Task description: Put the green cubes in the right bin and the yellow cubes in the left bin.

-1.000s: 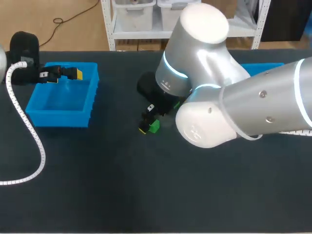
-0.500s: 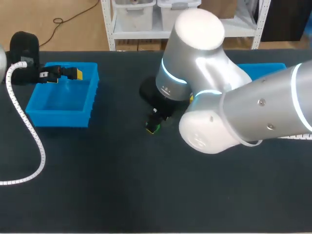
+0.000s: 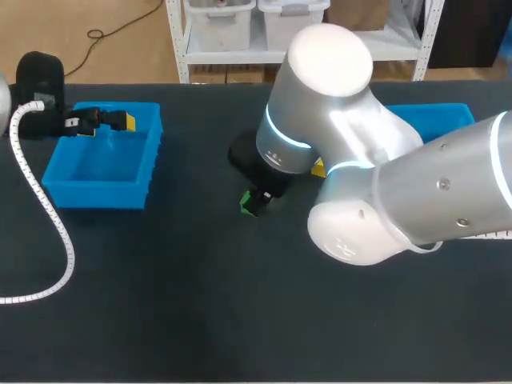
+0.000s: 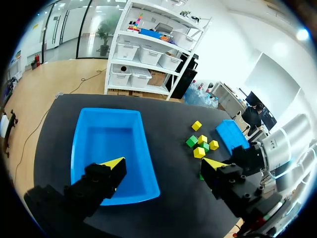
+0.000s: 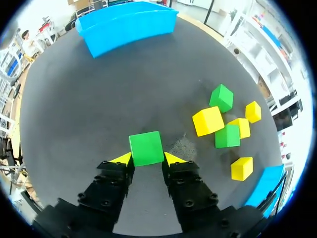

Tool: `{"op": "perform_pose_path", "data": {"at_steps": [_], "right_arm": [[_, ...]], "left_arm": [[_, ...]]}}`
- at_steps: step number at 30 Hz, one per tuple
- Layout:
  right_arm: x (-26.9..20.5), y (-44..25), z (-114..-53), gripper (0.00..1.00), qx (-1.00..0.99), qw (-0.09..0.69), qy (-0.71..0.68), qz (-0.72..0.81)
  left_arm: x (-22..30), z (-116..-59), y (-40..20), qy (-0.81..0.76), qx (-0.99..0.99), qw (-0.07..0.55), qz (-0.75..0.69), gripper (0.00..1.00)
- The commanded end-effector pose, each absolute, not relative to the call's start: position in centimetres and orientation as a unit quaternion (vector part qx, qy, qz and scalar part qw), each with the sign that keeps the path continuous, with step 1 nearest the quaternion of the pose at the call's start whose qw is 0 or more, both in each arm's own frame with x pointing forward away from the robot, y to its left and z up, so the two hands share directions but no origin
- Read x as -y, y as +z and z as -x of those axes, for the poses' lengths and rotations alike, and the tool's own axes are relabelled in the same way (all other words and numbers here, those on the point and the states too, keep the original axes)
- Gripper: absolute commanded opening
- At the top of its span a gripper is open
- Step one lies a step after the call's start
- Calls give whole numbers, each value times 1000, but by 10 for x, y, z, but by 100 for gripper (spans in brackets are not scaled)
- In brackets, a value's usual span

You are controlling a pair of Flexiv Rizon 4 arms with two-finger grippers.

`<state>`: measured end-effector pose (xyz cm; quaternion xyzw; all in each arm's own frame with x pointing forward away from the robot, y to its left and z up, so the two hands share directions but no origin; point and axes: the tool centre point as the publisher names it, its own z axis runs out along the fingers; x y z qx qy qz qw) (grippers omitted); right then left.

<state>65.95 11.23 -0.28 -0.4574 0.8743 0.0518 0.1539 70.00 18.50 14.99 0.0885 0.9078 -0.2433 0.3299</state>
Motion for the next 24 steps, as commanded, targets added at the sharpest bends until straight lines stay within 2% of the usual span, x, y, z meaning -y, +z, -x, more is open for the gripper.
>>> {"op": "perform_pose_path", "data": {"at_steps": [1, 13, 24], "right_arm": [[-104, 20, -645, 0, -864, 175, 45, 469], [-44, 125, -648, 0, -853, 277, 76, 436], [53, 158, -710, 0, -893, 318, 54, 314]], "left_arm": [[-185, -700, 150, -243, -908, 330, -88, 100], [-185, -700, 150, -243, -908, 330, -88, 100], [-185, -700, 150, -243, -908, 330, -88, 100]]}}
